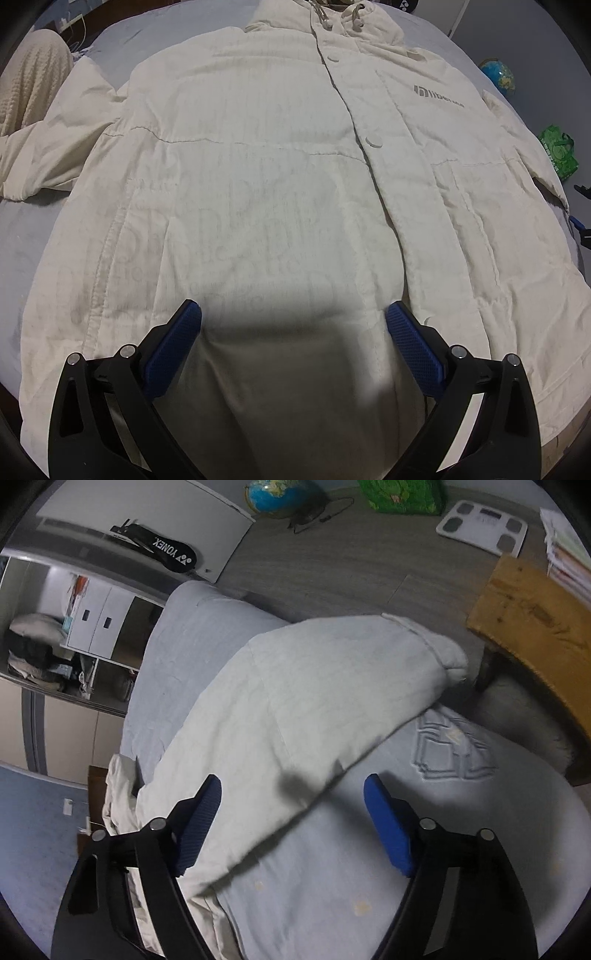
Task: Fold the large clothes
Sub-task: 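Grasp the end of one jacket sleeve with the right tool, then lift the held sleeve across the jacket chest and open the right tool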
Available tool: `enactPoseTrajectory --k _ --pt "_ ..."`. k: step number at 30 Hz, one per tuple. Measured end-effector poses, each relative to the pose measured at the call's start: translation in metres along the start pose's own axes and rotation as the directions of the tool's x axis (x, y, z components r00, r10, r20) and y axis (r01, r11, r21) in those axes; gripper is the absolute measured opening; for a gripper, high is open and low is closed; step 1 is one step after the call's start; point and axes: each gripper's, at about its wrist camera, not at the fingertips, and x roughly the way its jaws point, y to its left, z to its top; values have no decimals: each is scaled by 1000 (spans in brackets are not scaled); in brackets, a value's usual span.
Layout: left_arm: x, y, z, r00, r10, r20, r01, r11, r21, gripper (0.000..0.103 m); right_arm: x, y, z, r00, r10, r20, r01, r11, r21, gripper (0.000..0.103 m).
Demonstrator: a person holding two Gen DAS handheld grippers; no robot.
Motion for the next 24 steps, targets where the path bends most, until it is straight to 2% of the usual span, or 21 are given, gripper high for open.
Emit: enactPoseTrajectory --k 3,10,12,15,19,24 --pt "0 -1 0 1000 4 5 -4 1000 5 97 15 -5 5 1000 3 -17 -3 999 41 66" --pt "-1 0 0 1000 0 20 0 1000 5 97 23 -11 28 999 15 45 -21 993 119 43" --pt "-2 0 -1 1000 3 20 -4 1000 6 97 24 -13 35 998 10 55 -18 990 139 28" --pt "-2 0 0 1000 5 22 -5 1000 3 97 23 -14 37 997 24 70 -34 988 154 16" --pt "-3 -2 -1 1000 9 26 -9 1000 0 97 13 -14 32 992 74 106 -91 982 168 10" --pt "-5 -1 1 999 -2 36 2 1000 -11 97 -7 6 29 977 145 155 -168 975 148 6"
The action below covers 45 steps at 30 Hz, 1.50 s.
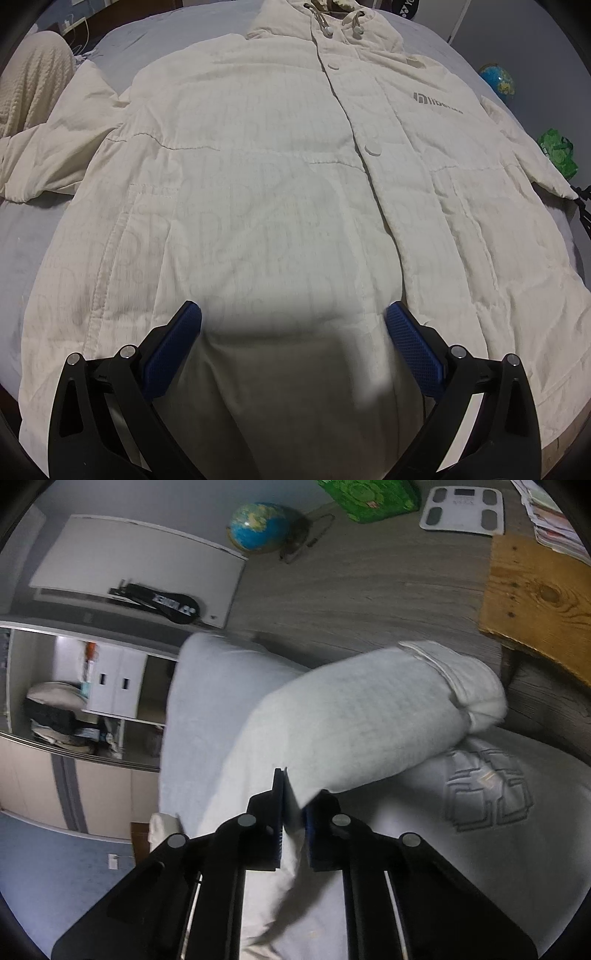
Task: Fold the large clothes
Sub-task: 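Lift the held sleeve across the jacket chest and open the right tool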
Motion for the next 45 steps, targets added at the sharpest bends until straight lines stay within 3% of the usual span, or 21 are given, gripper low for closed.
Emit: enactPoseTrajectory --k 6,10,19,28,33,39,43,45 --pt "-9 11 1 998 -46 48 50 996 -69 97 -15 52 -14 995 95 1 -95 991 -89 5" --pt "-17 16 2 994 -64 93 74 991 -108 96 -18 97 -36 987 156 -46 -161 973 -167 4" --pt "-38 18 7 975 -91 203 117 986 -120 96 -8 180 -124 962 190 -198 -245 918 -311 3" --pt "-61 33 7 945 -59 323 120 978 -172 96 17 225 -235 922 96 -375 -282 831 -480 3" --pt "-60 38 10 945 -63 322 130 973 -189 96 29 232 -294 891 6 -454 -299 759 -579 3" --pt "-60 38 7 946 -58 320 120 976 -180 96 51 224 -358 849 -88 -522 -320 700 -638 3" --pt "-58 39 7 947 -45 319 109 977 -184 96 71 214 -397 822 -179 -541 -304 666 -681 3" --pt "-55 39 7 950 -36 310 98 977 -188 96 83 211 -417 819 -237 -522 -275 637 -720 3"
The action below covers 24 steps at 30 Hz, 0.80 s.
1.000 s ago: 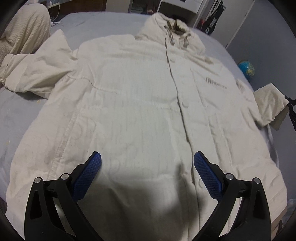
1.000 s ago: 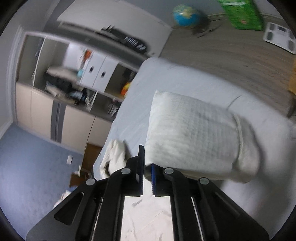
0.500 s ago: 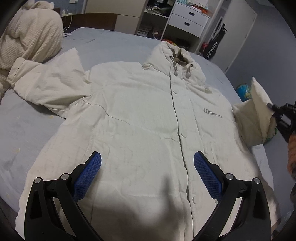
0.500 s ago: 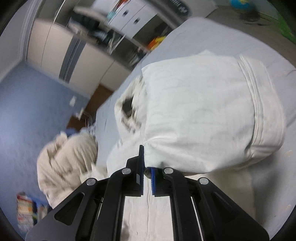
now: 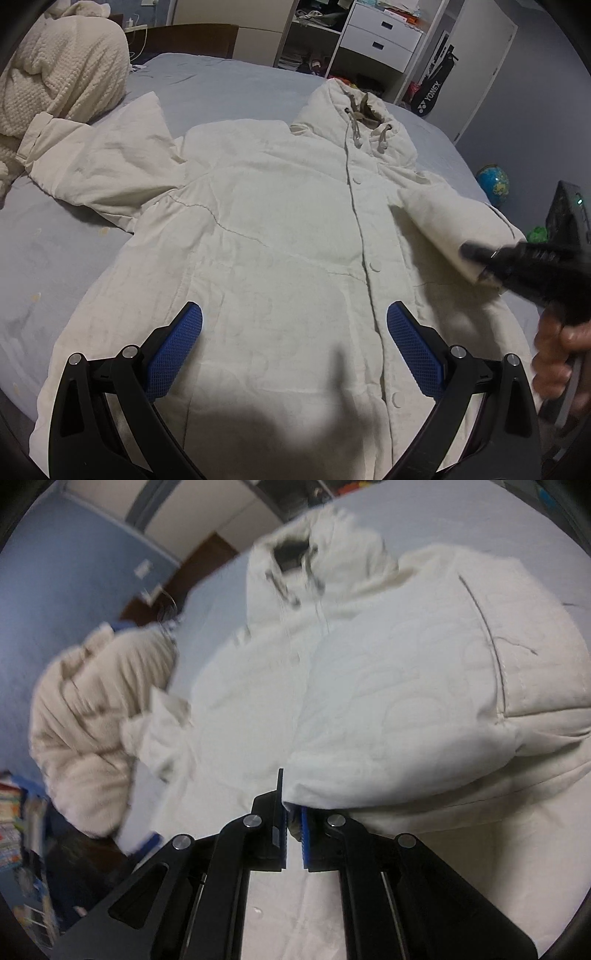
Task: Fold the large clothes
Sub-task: 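Lift the held sleeve across the jacket chest and open the right tool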
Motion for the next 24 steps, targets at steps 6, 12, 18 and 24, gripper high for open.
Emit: enactPoseTrajectory --k 6,12,18,24 --pt "5 -2 -2 1000 15 -21 -14 1000 12 96 30 5 -19 991 -102 -85 97 993 -63 18" --pt "7 -4 -4 999 25 -31 -24 999 23 96 22 6 -31 990 -95 -106 81 988 -129 40" --pt "8 -5 -5 999 31 -39 -30 999 27 96 -8 5 -46 987 -116 -107 95 978 -187 50" --pt "8 -9 -7 998 40 -42 -38 998 48 96 -38 -20 -56 978 -185 -98 165 970 -179 50"
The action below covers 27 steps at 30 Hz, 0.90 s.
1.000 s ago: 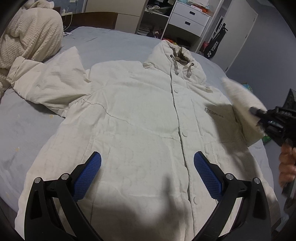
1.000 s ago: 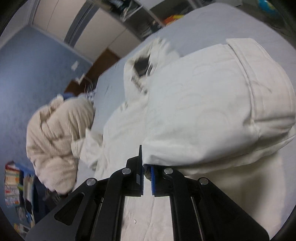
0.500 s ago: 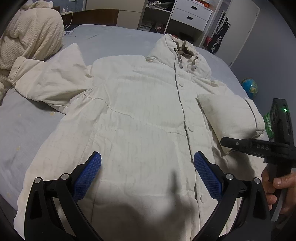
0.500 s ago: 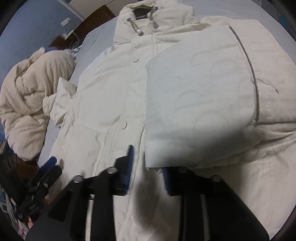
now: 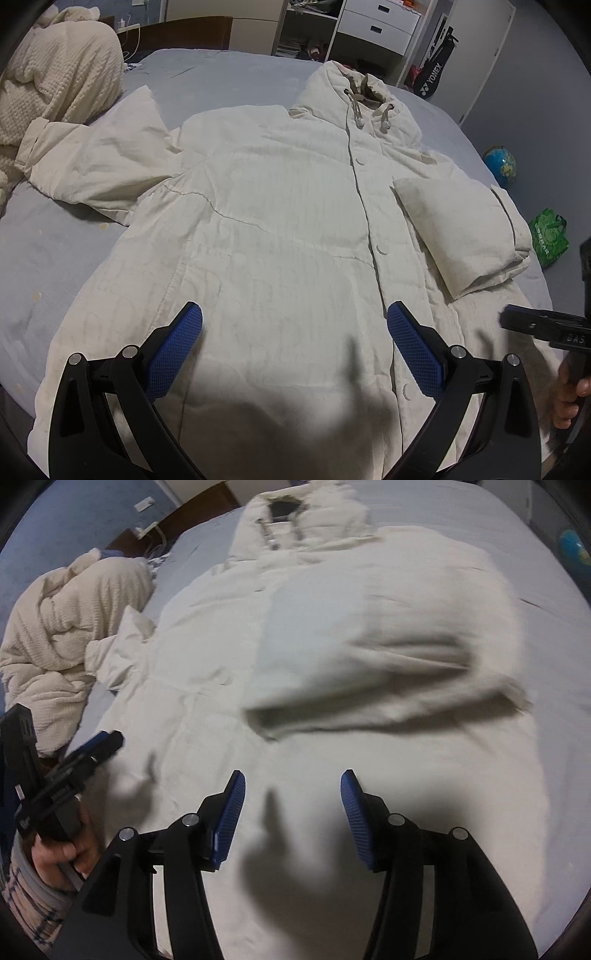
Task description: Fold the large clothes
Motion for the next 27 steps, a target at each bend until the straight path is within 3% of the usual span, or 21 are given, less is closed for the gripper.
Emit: enactPoseTrajectory --k 10,15,21,24,27 --pt "-4 -30 -2 999 48 9 -48 990 131 96 -29 -53 -22 985 -168 44 165 984 68 56" --pt "-4 -65 3 997 71 23 -74 960 272 96 -32 -61 -26 969 -238 71 230 967 107 57" --pt "13 -124 12 997 68 24 -72 899 431 96 -29 -66 -30 943 -325 68 311 937 162 60" --pt "22 -161 14 999 44 27 -51 859 510 96 -32 -76 -33 923 -380 58 359 907 220 66" --pt "33 -196 12 998 42 53 -65 805 589 96 -32 -85 -32 916 -398 45 373 889 266 71"
